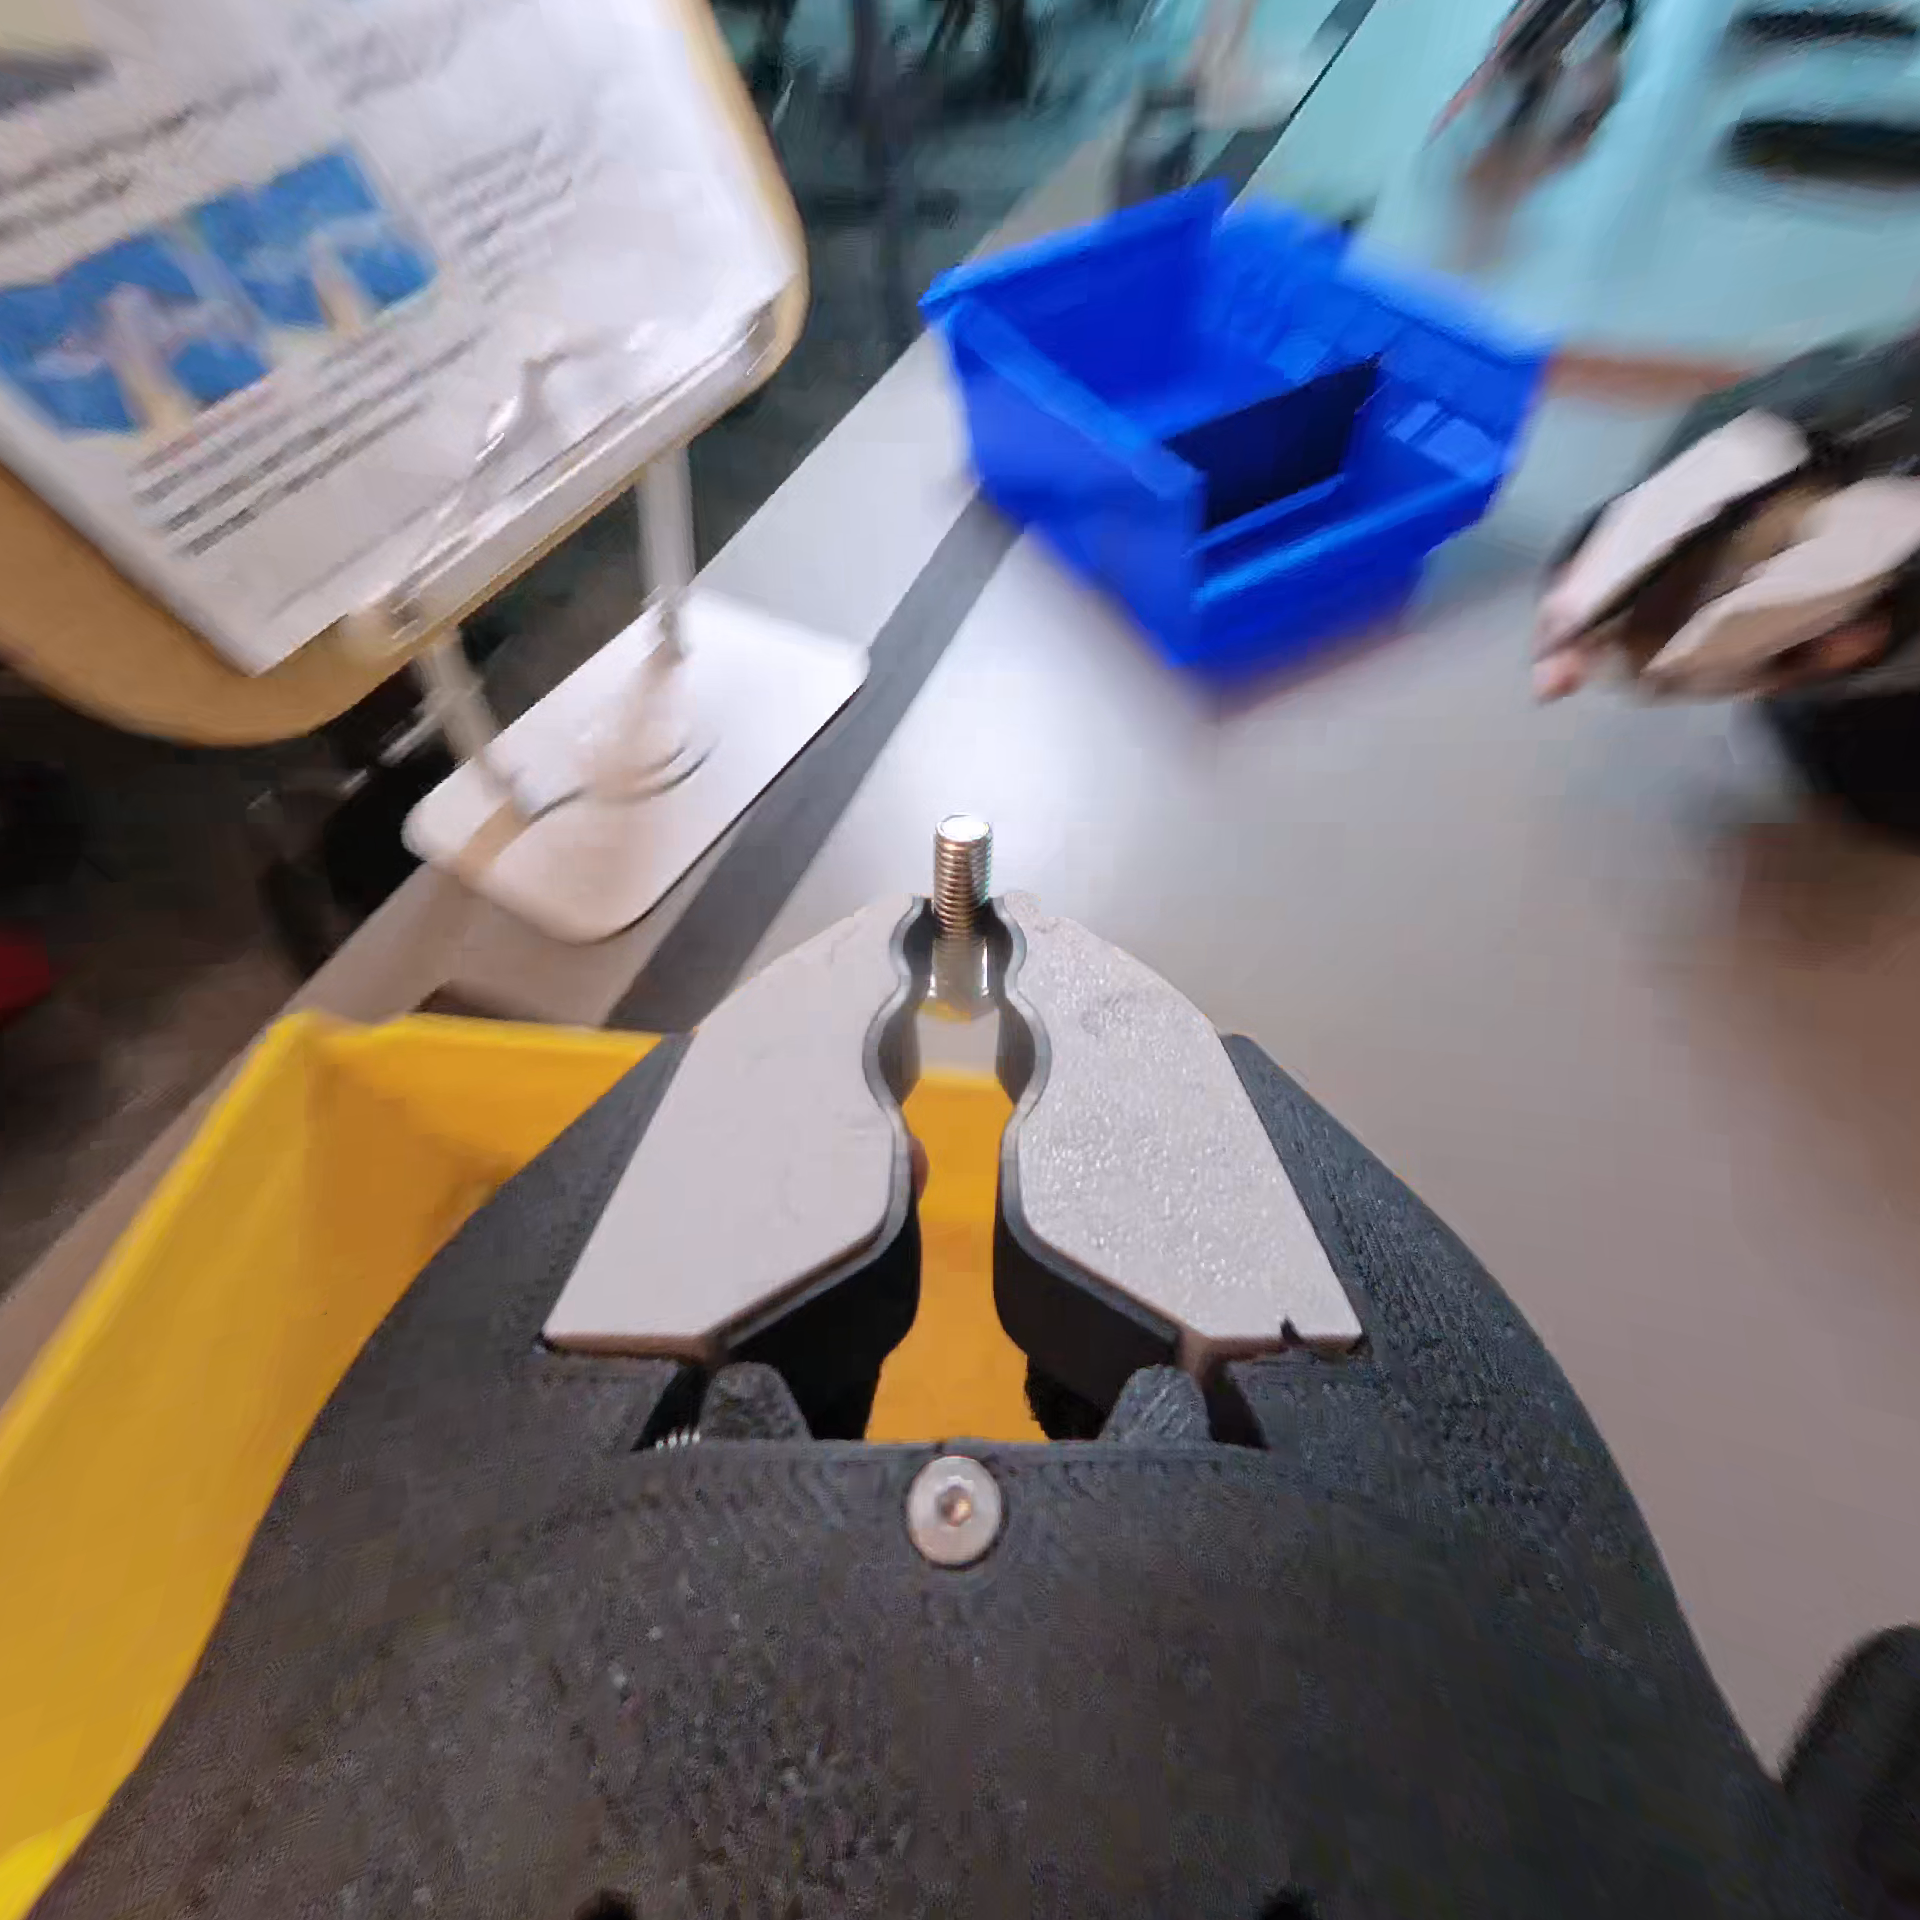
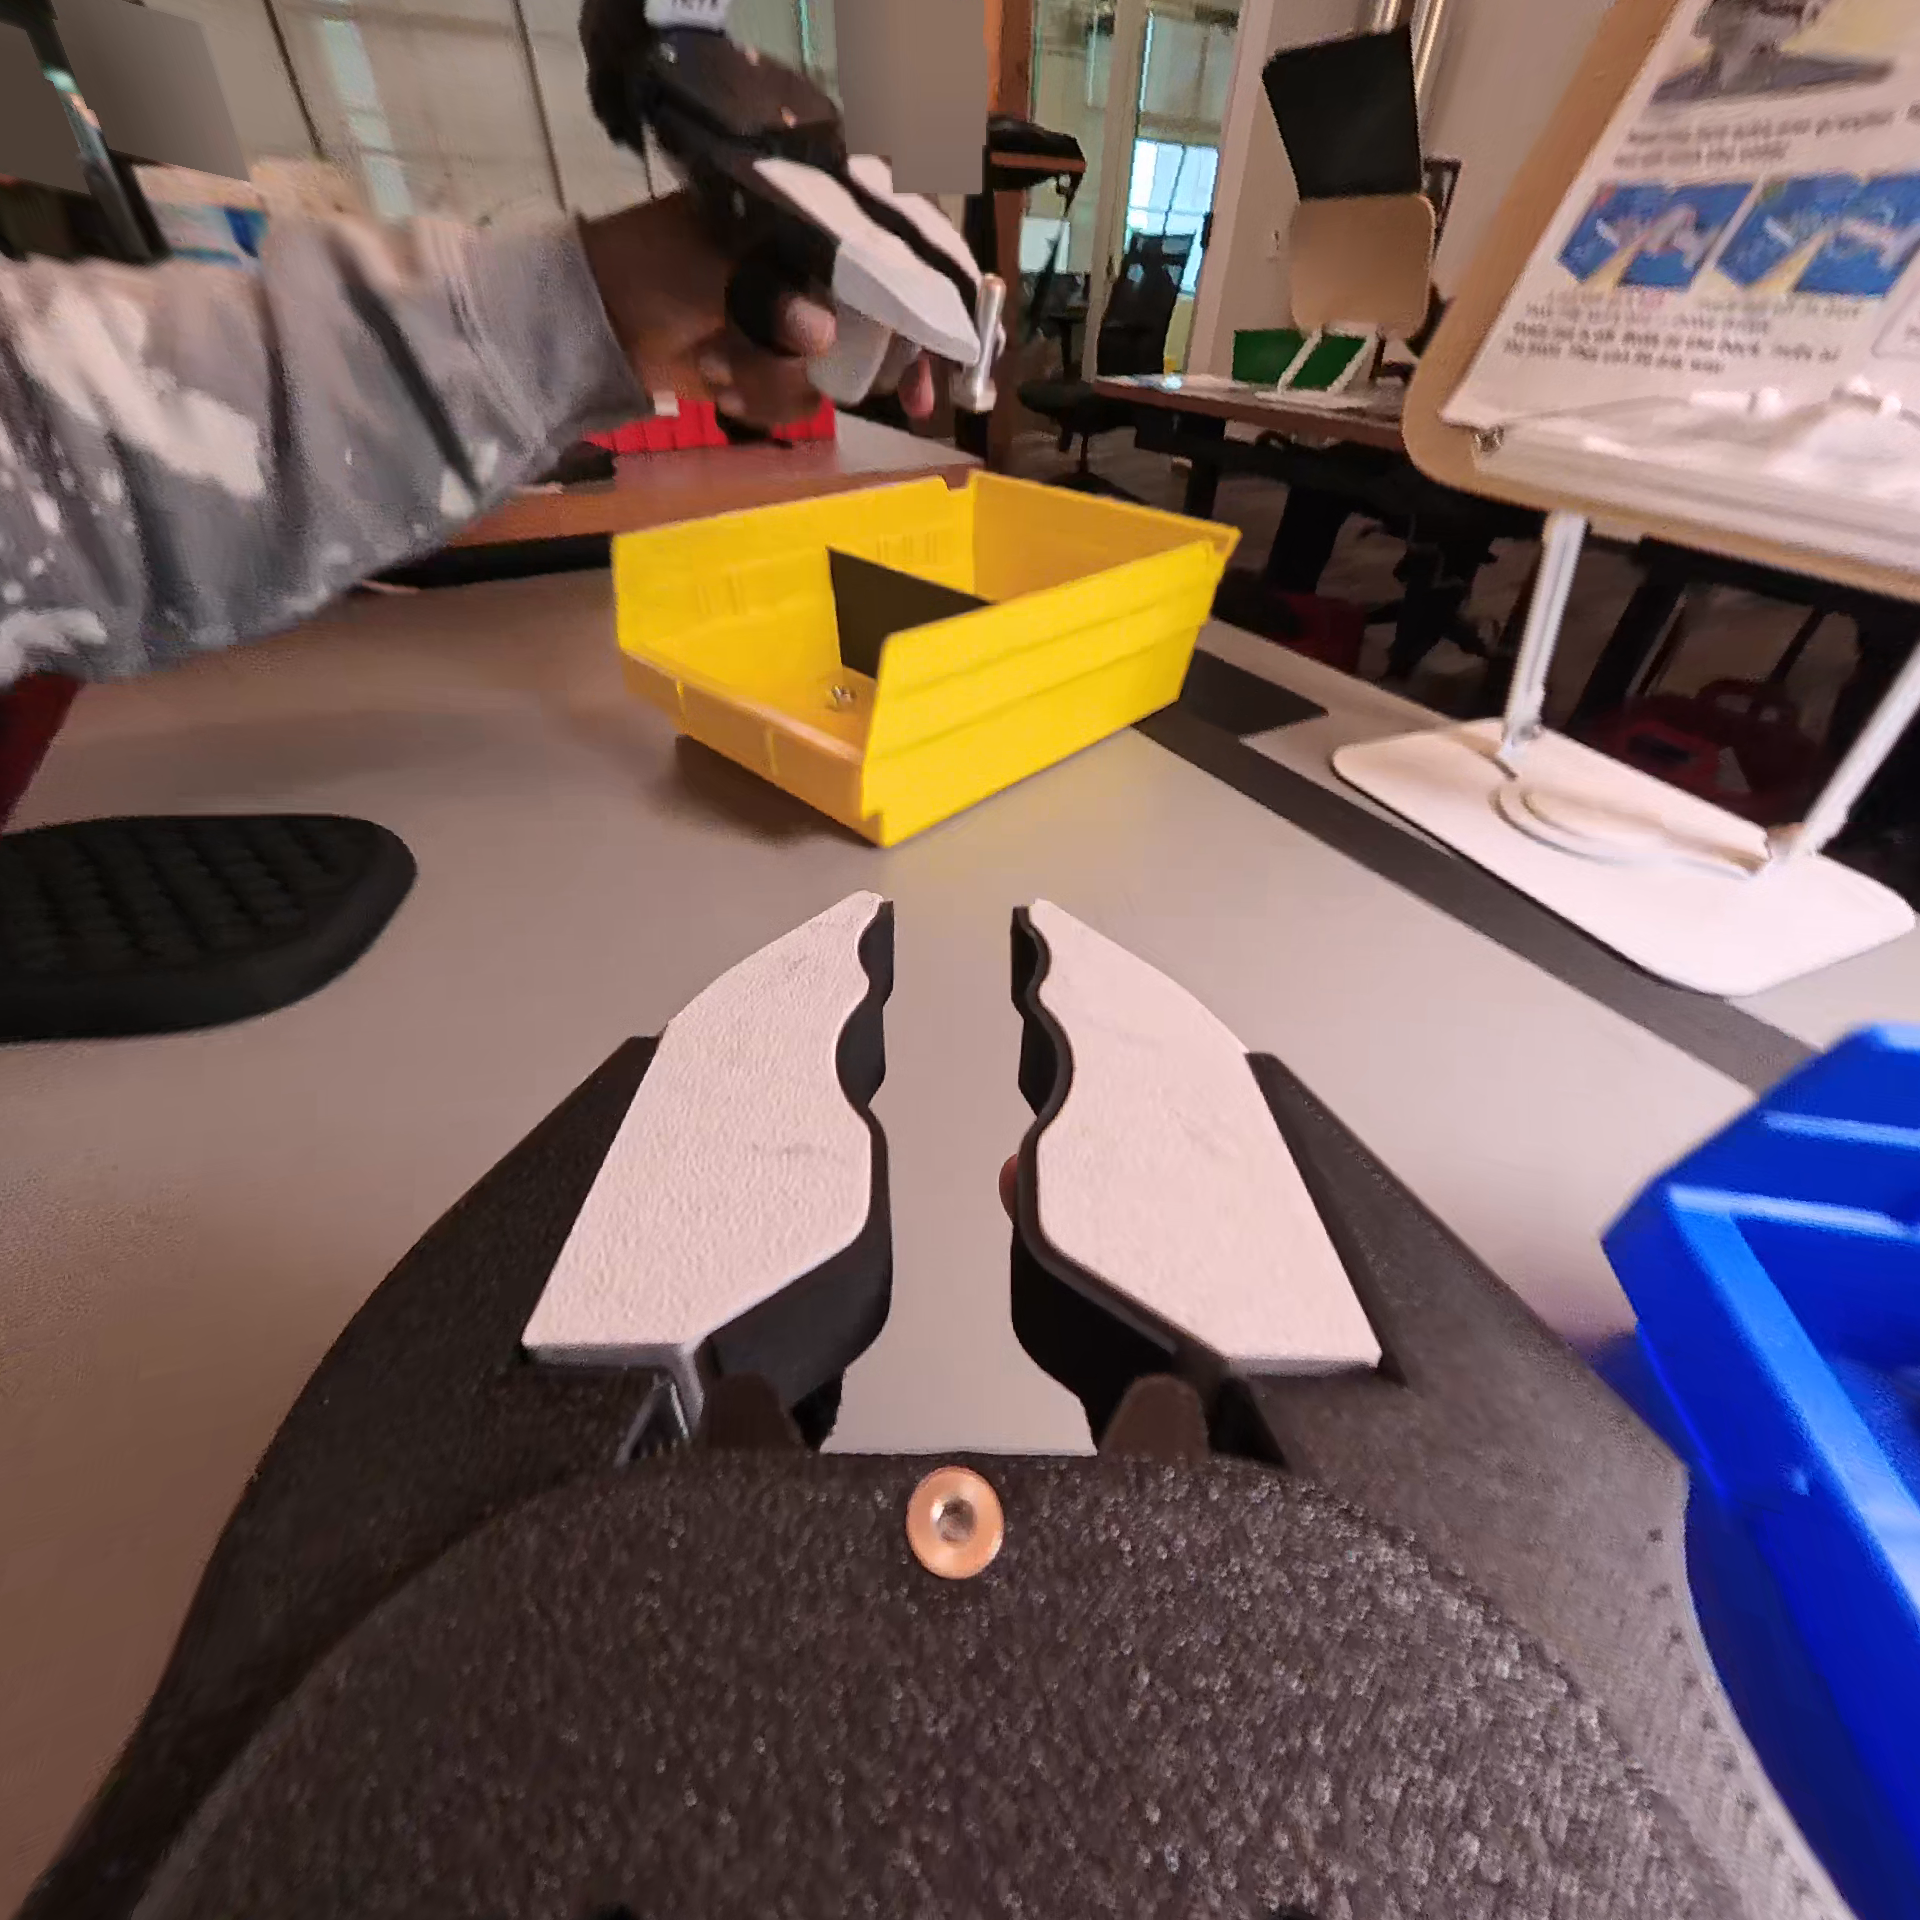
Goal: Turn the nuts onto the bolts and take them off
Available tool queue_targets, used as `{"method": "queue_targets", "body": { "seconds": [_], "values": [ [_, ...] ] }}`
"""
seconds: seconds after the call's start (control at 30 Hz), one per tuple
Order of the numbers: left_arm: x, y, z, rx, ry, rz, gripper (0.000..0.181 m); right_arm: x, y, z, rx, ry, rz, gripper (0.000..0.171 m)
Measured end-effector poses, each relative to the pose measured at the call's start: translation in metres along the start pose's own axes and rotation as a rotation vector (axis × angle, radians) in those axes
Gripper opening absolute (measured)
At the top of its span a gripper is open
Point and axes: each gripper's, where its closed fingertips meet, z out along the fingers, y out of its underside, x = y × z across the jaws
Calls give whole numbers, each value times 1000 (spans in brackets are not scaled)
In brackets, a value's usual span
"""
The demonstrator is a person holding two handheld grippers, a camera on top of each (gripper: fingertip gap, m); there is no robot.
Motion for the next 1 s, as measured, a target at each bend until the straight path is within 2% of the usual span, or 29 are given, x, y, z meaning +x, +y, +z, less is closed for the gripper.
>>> {"method": "queue_targets", "body": {
  "seconds": [0.03,0.2,0.3,0.4,0.5,0.63,1.0],
  "values": [
    [23,-10,1,71,56,-20,10,-4,-10,5,14,-14,-8,22],
    [124,-53,1,370,314,-61,10,-37,-61,35,56,-162,-33,29],
    [168,-71,-4,453,468,-20,10,-63,-90,50,60,-302,-52,33],
    [194,-82,-8,462,565,42,10,-80,-113,55,76,-379,-115,34],
    [209,-84,-9,441,618,94,10,-94,-121,52,75,-451,-154,33],
    [212,-83,-10,438,648,101,10,-100,-122,45,101,-502,-145,24],
    [212,-77,-1,431,686,66,10,-97,-109,44,105,-537,-85,19]
  ]
}}
